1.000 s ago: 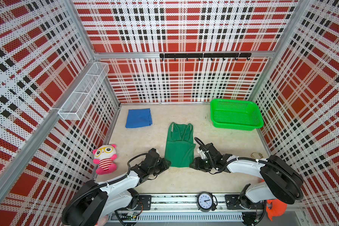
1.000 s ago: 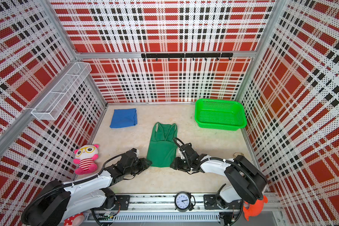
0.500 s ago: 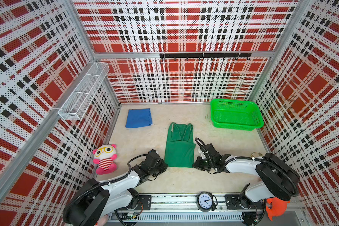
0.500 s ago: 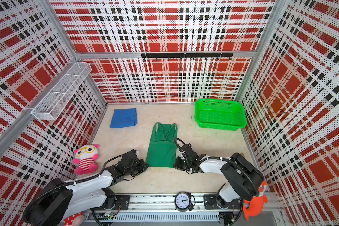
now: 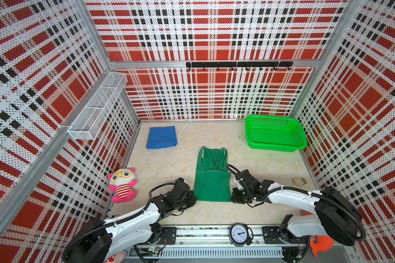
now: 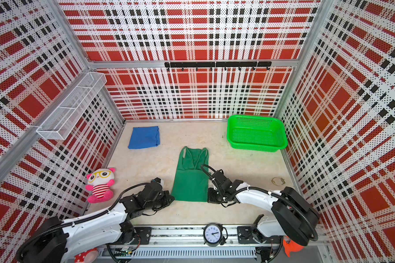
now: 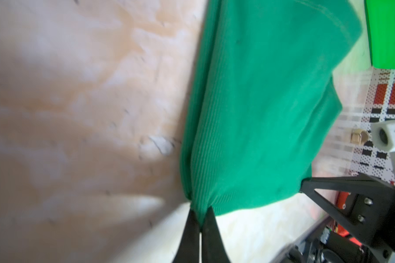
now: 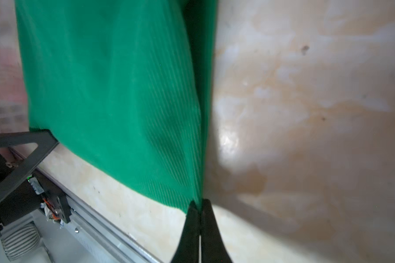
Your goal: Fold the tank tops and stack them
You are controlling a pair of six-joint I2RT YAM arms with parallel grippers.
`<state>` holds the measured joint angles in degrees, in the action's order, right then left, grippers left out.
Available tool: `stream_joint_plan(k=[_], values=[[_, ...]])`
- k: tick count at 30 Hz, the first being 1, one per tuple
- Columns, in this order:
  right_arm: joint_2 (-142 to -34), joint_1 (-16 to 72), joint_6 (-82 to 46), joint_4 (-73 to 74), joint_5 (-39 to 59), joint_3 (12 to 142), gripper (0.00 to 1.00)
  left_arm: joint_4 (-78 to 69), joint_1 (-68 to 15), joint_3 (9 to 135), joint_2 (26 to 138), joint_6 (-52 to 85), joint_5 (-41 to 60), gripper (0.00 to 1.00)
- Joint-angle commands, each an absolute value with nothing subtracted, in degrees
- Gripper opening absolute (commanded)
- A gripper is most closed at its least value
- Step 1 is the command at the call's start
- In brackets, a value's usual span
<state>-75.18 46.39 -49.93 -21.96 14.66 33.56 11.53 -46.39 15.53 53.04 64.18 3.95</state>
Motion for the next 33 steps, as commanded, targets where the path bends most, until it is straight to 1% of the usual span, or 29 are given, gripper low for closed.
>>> stream_joint_plan(k=[1, 4, 8, 13, 18, 21, 33], values=[[-71.2, 46.7, -45.7, -33.2, 13.1, 38.1, 0.0, 19.1, -48.4, 19.8, 49.6, 67.6, -1.0, 0.0], [-69.6, 46.8, -43.0, -37.6, 12.1, 42.7, 0.0, 23.2, -49.5, 24.3, 48.6, 67.4, -3.2, 0.0], [-70.5, 46.1, -38.0, -44.1, 8.9, 49.9, 0.0, 28.9, -49.8, 32.7, 50.9, 63.3, -6.0, 0.0], [-74.0, 43.2, -32.1, -47.6, 7.1, 57.6, 0.0, 32.3, -45.2, 42.2, 56.1, 53.8, -6.7, 0.0], [-79.4, 38.6, -24.2, -48.8, 6.5, 64.9, 0.0, 30.8, -36.7, 47.9, 61.3, 43.7, -4.4, 0.0], [-83.0, 36.5, -20.3, -49.2, 5.9, 69.6, 0.0, 28.2, -33.0, 49.9, 65.4, 39.1, -2.3, 0.0], [-100.1, 28.4, -10.2, -49.8, 8.4, 86.2, 0.0, 18.6, -23.4, 59.4, 82.3, 27.1, 4.4, 0.0]])
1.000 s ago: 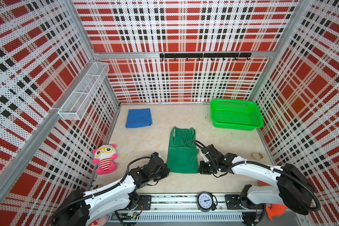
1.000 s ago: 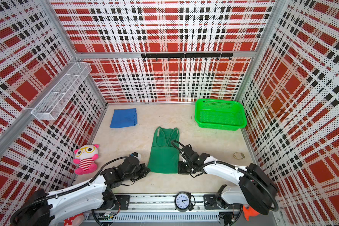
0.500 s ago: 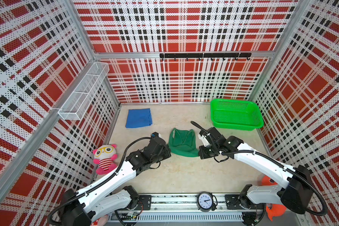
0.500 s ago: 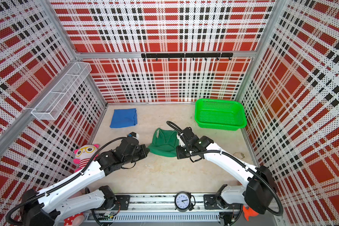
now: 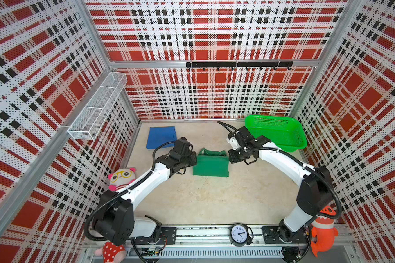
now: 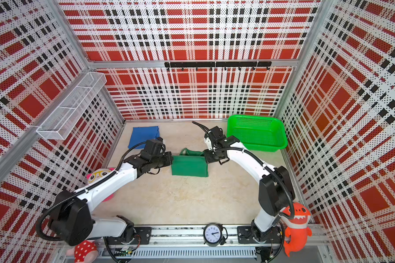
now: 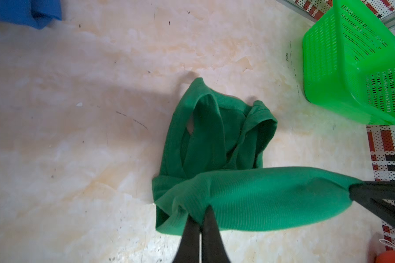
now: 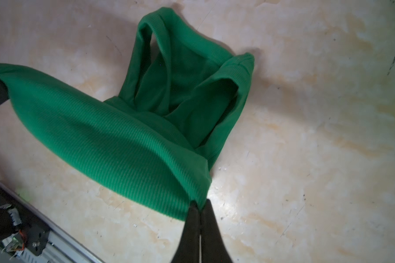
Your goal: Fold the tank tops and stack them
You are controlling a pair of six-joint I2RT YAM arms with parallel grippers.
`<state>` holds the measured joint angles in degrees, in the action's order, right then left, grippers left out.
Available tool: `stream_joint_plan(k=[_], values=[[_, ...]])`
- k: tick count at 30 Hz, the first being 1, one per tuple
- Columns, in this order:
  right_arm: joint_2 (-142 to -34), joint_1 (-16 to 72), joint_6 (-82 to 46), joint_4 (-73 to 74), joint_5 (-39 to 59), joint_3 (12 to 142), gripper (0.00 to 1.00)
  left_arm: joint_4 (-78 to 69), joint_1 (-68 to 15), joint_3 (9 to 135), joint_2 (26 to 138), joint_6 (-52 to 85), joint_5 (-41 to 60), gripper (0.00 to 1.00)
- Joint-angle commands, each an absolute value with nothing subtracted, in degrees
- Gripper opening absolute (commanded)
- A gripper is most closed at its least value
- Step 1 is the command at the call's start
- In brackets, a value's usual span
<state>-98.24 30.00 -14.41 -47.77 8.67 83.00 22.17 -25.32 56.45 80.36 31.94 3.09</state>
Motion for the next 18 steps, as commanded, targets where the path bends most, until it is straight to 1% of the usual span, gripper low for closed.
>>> stream_joint_plan(k=[1, 6, 14, 15, 17, 18], values=[[-101.5, 27.6, -9.5, -49.7, 9.0, 87.6, 0.0, 17.7, -22.7, 60.4, 83.9, 26.5, 5.2, 0.0], [-109.0, 24.5, -6.5, -48.9, 12.0, 93.6, 0.0, 14.7, -19.9, 65.4, 92.4, 23.9, 8.0, 0.0], [-121.1, 22.0, -3.4, -49.7, 11.6, 103.0, 0.0, 11.5, -17.9, 74.7, 110.5, 22.3, 12.4, 0.0], [-121.9, 22.0, -3.1, -49.7, 11.2, 103.7, 0.04, 11.4, -17.8, 75.4, 111.6, 22.3, 12.2, 0.0], [-121.8, 22.0, -2.6, -49.5, 10.4, 105.0, 0.23, 11.7, -17.3, 76.5, 111.7, 22.5, 11.1, 0.22], [-120.9, 21.9, -2.4, -48.8, 9.8, 105.2, 0.31, 12.2, -17.2, 76.9, 110.8, 22.5, 10.1, 0.27]])
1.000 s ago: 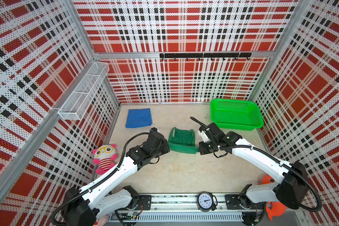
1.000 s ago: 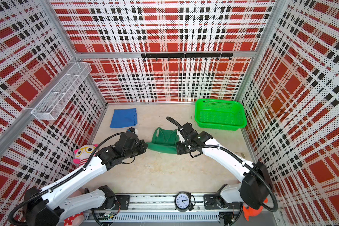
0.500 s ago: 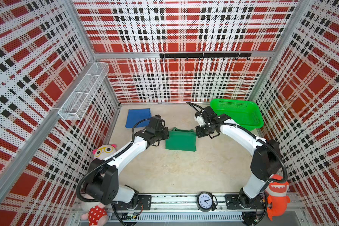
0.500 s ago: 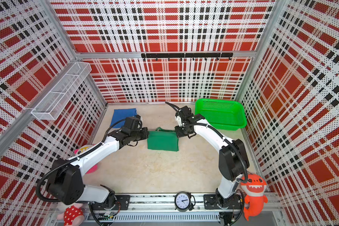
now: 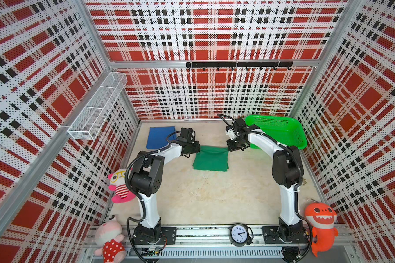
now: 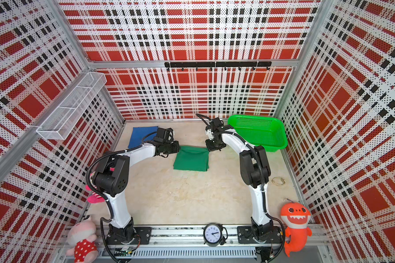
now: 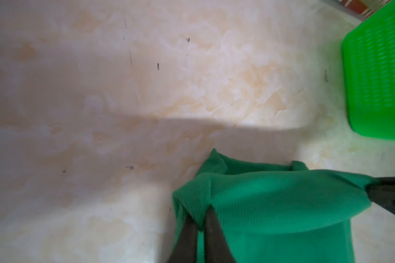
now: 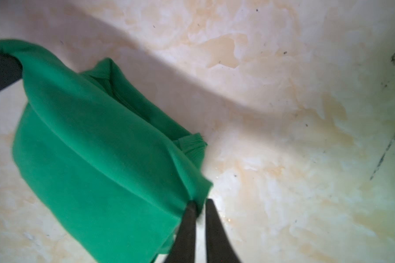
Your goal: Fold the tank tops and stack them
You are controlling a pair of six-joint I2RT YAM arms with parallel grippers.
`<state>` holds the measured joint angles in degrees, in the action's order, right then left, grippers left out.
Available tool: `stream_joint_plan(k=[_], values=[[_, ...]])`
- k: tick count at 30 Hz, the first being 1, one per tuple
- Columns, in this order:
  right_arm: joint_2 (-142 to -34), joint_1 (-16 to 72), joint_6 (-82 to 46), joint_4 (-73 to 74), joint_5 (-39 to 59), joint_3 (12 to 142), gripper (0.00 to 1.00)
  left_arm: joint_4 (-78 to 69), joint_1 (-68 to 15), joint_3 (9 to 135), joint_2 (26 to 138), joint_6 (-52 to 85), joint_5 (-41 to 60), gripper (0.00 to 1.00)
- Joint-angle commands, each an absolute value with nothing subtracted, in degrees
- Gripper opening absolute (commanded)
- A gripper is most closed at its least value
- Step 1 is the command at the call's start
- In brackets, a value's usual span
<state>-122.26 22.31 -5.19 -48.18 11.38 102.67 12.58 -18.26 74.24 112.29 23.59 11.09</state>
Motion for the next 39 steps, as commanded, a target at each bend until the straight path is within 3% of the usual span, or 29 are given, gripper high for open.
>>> stream_joint_plan(k=[1, 3, 6, 12, 18, 22, 28, 30, 31, 33, 35, 39], values=[[-119.8, 21.9, -2.4, -48.5, 9.1, 105.2, 0.38, 12.8, -17.1, 77.2, 109.6, 22.4, 8.5, 0.3], [-116.9, 22.0, -3.4, -48.3, 6.4, 105.1, 0.52, 14.6, -17.0, 77.6, 106.0, 22.3, 4.3, 0.42], [-111.1, 22.4, -6.5, -45.0, 4.7, 100.1, 0.57, 15.8, -17.3, 75.3, 100.3, 23.0, 0.0, 0.52], [-104.1, 26.5, -21.1, -27.7, 11.8, 82.9, 0.46, 4.9, -24.4, 65.3, 96.9, 31.4, 3.1, 0.52], [-105.4, 28.7, -31.2, -13.0, 10.3, 69.5, 0.39, -5.0, -28.7, 54.0, 100.0, 38.8, 0.9, 0.5], [-106.9, 28.6, -32.7, -10.8, 7.4, 64.5, 0.39, -9.3, -25.5, 46.4, 100.5, 39.9, 2.3, 0.49], [-99.9, 28.4, -27.0, -19.4, 0.9, 67.4, 0.41, -1.4, -25.2, 50.2, 92.6, 34.1, 1.9, 0.53], [-95.8, 28.2, -25.2, -19.7, 0.2, 67.4, 0.47, 2.6, -25.8, 52.8, 89.2, 31.9, 1.7, 0.6], [-94.0, 27.6, -24.9, -18.1, 1.6, 66.4, 0.55, 3.7, -25.7, 53.4, 87.6, 31.1, 2.1, 0.68], [-91.6, 25.1, -26.5, -12.0, 9.0, 62.3, 0.87, 4.6, -24.1, 53.3, 85.4, 29.6, 3.9, 0.86], [-93.2, 22.5, -27.0, -10.6, 16.4, 61.5, 0.88, 5.4, -21.3, 52.7, 86.1, 27.2, 5.9, 0.98], [-98.3, 22.6, -25.3, -16.5, 18.8, 66.4, 0.82, 7.3, -16.2, 52.8, 91.6, 23.1, 12.3, 0.98]])
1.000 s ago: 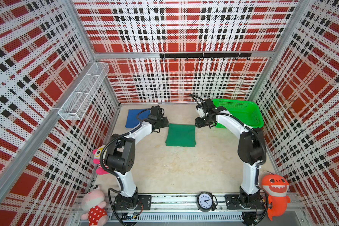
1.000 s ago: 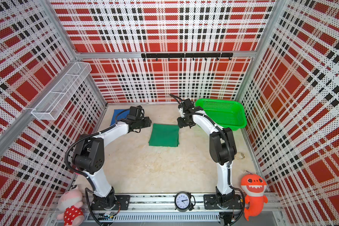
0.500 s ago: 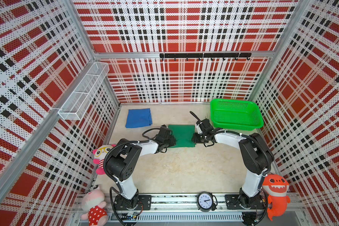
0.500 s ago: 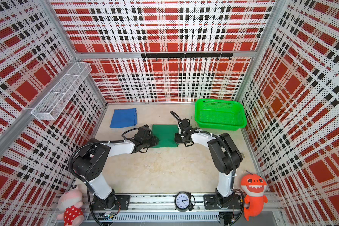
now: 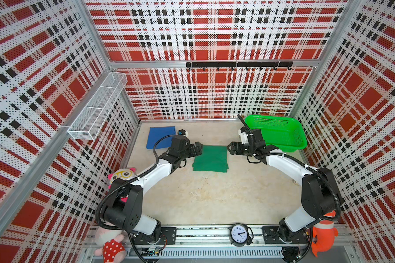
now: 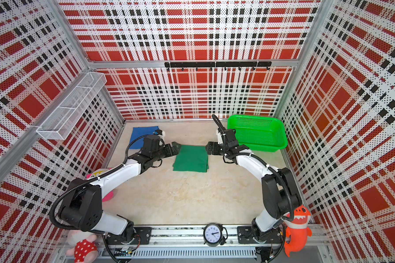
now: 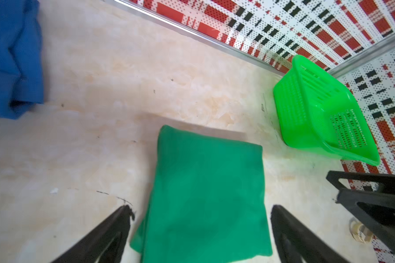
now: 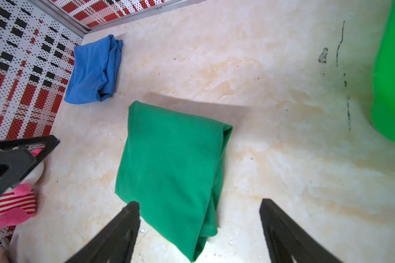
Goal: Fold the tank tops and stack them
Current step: 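Grasp the folded green tank top's sides with both grippers, then lift the green tank top and carry it toward the blue tank top with both grippers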
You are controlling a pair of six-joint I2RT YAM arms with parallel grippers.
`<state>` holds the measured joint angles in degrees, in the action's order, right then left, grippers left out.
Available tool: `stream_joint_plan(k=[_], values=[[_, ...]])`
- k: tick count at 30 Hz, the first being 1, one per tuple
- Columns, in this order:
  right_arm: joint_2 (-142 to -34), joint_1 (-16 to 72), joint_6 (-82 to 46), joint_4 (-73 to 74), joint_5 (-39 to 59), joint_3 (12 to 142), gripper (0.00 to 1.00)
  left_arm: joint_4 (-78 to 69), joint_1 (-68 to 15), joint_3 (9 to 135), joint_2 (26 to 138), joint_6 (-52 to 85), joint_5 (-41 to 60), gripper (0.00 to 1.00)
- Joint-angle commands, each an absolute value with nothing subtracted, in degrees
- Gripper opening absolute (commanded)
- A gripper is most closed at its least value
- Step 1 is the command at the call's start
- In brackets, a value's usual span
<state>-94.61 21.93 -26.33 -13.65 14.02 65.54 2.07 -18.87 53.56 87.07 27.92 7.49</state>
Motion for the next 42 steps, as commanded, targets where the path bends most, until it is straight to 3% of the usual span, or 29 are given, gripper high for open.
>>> stream_joint_plan(k=[1, 8, 20, 27, 33, 35, 39, 42], values=[[-98.9, 22.7, -26.3, -16.4, 19.2, 66.5, 0.8, 7.2, -15.8, 53.2, 93.0, 22.2, 13.2, 0.98], [-104.1, 22.8, -28.8, -13.3, 21.3, 66.8, 0.72, 5.8, -16.6, 57.3, 102.7, 19.1, 17.5, 0.98], [-111.1, 24.1, -30.8, -8.7, 22.8, 65.7, 0.7, 0.3, -16.3, 53.4, 109.5, 20.9, 23.4, 0.98], [-113.7, 25.8, -31.3, -7.1, 22.7, 66.3, 0.7, -2.1, -19.4, 49.4, 110.7, 25.5, 18.3, 0.98], [-115.2, 26.8, -33.0, -6.6, 22.5, 66.3, 0.69, -9.3, -21.0, 44.8, 111.9, 29.7, 19.9, 0.99], [-115.7, 27.0, -33.1, -6.2, 22.4, 66.3, 0.69, -11.4, -21.9, 44.3, 112.2, 31.0, 20.7, 0.93], [-116.8, 27.4, -33.3, -5.5, 22.6, 66.6, 0.65, -12.9, -23.5, 45.2, 112.7, 32.4, 20.9, 0.7], [-117.2, 27.4, -33.1, -5.1, 23.0, 67.1, 0.52, -13.5, -23.5, 45.8, 111.8, 33.3, 21.2, 0.51]])
